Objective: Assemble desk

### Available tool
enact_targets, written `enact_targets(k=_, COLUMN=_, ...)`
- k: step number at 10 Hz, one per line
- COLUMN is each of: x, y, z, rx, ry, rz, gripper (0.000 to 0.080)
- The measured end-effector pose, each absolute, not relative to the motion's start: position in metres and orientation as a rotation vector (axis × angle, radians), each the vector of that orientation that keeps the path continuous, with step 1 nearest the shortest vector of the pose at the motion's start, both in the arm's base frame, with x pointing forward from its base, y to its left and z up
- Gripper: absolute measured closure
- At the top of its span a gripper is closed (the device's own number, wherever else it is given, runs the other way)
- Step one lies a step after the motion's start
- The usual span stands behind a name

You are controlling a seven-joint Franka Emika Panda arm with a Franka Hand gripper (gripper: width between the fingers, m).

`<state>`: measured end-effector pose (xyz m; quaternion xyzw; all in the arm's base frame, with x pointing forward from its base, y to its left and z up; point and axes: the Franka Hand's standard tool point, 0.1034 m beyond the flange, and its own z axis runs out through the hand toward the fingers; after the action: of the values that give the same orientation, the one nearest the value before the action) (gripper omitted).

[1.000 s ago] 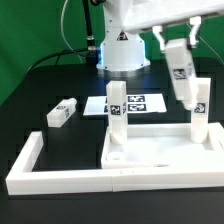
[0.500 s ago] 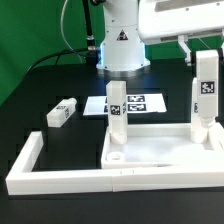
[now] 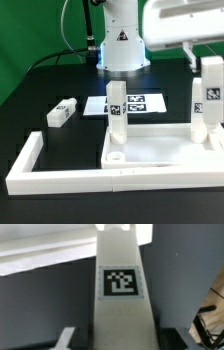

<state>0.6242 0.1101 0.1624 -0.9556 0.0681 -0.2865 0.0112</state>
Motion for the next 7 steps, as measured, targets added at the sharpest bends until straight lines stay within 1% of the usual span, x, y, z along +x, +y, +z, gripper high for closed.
enact_targets(k=3, x=0.624, y=0.104, z=0.152, rx=-3.005, ry=0.196, rz=-0.885, gripper=0.0511)
enact_targets(k=4, x=0.624, y=0.100, z=0.152, rx=-3.009, ry=0.196, rz=-0.885, gripper=0.0511)
enact_targets(k=7, x=0.623, y=0.103, z=0.143, rx=-3.014, ry=0.206, rz=-0.869, gripper=0.0511)
